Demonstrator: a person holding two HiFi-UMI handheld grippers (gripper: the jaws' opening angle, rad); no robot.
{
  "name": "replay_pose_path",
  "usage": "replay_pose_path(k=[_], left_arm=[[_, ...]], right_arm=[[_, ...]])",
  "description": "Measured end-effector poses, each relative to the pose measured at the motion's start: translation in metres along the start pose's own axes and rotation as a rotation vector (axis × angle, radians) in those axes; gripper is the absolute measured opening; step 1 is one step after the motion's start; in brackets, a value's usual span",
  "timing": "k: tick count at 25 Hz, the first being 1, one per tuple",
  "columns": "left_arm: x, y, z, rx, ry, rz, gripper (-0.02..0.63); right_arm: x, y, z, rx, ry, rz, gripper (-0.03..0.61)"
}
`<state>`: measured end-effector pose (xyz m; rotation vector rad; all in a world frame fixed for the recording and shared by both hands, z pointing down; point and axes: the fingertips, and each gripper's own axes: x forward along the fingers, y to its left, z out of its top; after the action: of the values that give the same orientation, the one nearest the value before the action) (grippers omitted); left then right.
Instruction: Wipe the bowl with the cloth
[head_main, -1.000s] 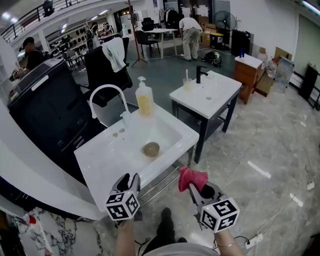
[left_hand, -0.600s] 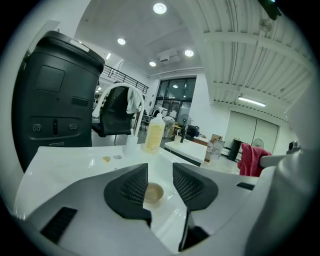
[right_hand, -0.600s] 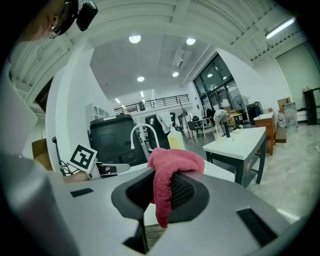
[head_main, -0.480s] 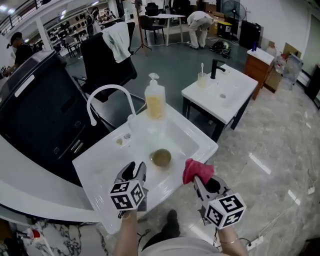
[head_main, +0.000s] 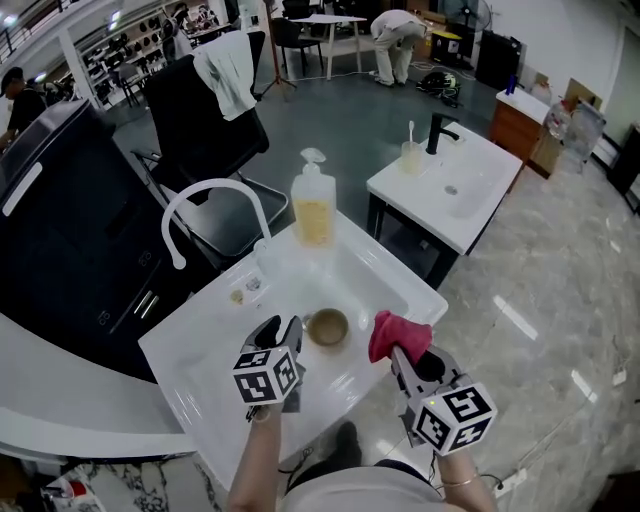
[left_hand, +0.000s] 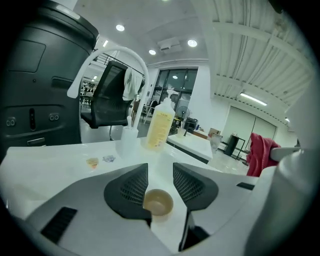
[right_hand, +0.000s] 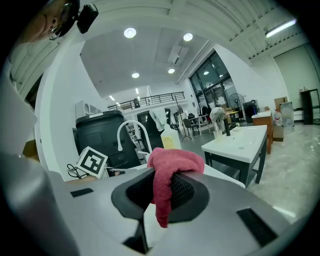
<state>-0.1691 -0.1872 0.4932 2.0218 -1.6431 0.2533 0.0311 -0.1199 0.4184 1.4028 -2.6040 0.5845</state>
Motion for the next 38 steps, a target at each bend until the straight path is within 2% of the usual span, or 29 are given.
replay_pose_path(k=[8,21,25,31,33,38], left_arm=[[0.041,0.016,-0.028,-0.011,0.106,0.015,0.169],[0.117,0.044,-0.116,-0.107,0.354,0.064,0.168],[0.134,0.051,-0.14,-0.16,0.411,0.075,0.16],[0.154,0.055,-0.166,-0.184,0.493,0.106,0.145],[0.16,0.055,-0.173,-0.204,0.515,0.119,0.123],[0.172,0.053,-0.19,-0.25,0.568,0.128,0.123]], right_arm=[[0.022,-0.005,0.005,0.008,0.005,-0.016,0.052],[0.047,-0.027,0.004,0.016,0.037,-0.014,0.052],[0.057,-0.035,0.008,0.007,0.046,-0.004,0.052],[0.068,-0.052,0.012,0.012,0.059,0.003,0.052],[0.072,-0.058,0.011,0.014,0.068,0.006,0.052],[0.079,-0.07,0.01,0.025,0.084,0.015,0.052]])
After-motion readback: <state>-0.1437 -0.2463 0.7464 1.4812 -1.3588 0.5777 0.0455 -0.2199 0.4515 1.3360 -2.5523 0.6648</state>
